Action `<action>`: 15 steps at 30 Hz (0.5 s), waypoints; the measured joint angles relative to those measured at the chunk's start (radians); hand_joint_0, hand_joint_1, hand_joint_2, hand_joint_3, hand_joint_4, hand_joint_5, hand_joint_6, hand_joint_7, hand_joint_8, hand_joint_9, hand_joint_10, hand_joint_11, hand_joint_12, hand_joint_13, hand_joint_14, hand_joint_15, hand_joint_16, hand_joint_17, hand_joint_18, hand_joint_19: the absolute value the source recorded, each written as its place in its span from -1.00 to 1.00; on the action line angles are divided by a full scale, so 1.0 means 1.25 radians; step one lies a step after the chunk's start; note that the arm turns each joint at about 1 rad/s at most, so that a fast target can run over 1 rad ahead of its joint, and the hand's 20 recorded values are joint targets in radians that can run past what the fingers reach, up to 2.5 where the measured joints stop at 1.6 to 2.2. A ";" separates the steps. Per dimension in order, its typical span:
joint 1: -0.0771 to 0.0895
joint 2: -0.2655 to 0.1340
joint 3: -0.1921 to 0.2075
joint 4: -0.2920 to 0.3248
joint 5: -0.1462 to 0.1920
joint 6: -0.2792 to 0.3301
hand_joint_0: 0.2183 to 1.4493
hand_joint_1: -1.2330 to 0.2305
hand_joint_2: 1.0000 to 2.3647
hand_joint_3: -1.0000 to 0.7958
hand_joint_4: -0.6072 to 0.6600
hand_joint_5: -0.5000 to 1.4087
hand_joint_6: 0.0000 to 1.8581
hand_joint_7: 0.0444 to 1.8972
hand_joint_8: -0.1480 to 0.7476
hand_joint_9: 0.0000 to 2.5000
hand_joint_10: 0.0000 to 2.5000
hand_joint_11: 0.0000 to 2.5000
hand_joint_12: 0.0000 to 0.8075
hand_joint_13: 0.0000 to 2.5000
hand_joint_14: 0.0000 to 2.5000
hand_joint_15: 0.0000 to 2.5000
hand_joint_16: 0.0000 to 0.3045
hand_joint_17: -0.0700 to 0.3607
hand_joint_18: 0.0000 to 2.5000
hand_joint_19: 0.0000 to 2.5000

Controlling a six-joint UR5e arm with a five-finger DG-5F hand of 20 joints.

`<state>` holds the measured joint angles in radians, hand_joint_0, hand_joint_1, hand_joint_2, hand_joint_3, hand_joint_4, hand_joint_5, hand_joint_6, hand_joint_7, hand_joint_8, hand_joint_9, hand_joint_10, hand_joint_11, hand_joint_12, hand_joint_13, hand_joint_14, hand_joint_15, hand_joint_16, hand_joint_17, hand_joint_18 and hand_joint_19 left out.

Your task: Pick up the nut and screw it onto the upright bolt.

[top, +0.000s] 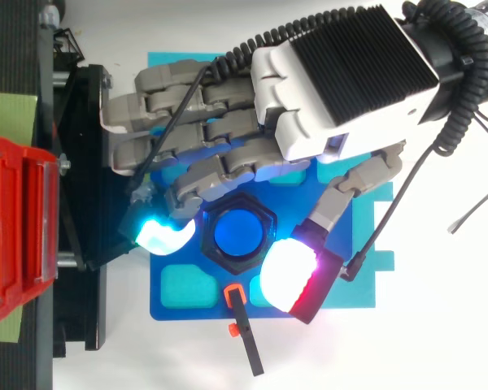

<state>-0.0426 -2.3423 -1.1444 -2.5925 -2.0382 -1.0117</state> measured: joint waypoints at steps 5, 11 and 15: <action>-0.001 0.000 0.000 -0.002 0.000 0.001 -0.60 0.48 -1.00 -0.44 0.27 -0.64 -0.46 -0.21 -0.16 -0.79 -1.00 -1.00 -0.21 -0.96 -1.00 -1.00 -0.74 -0.27 -1.00 -1.00; -0.004 0.000 0.000 -0.003 -0.001 0.001 -0.60 0.50 -1.00 -0.44 0.27 -0.63 -0.46 -0.21 -0.15 -0.78 -1.00 -1.00 -0.22 -0.96 -1.00 -1.00 -0.74 -0.27 -1.00 -1.00; -0.004 0.001 0.003 -0.002 -0.005 0.002 -0.60 0.50 -1.00 -0.44 0.29 -0.63 -0.46 -0.20 -0.15 -0.77 -1.00 -1.00 -0.22 -0.96 -1.00 -1.00 -0.74 -0.27 -1.00 -1.00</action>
<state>-0.0471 -2.3415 -1.1409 -2.5947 -2.0445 -1.0087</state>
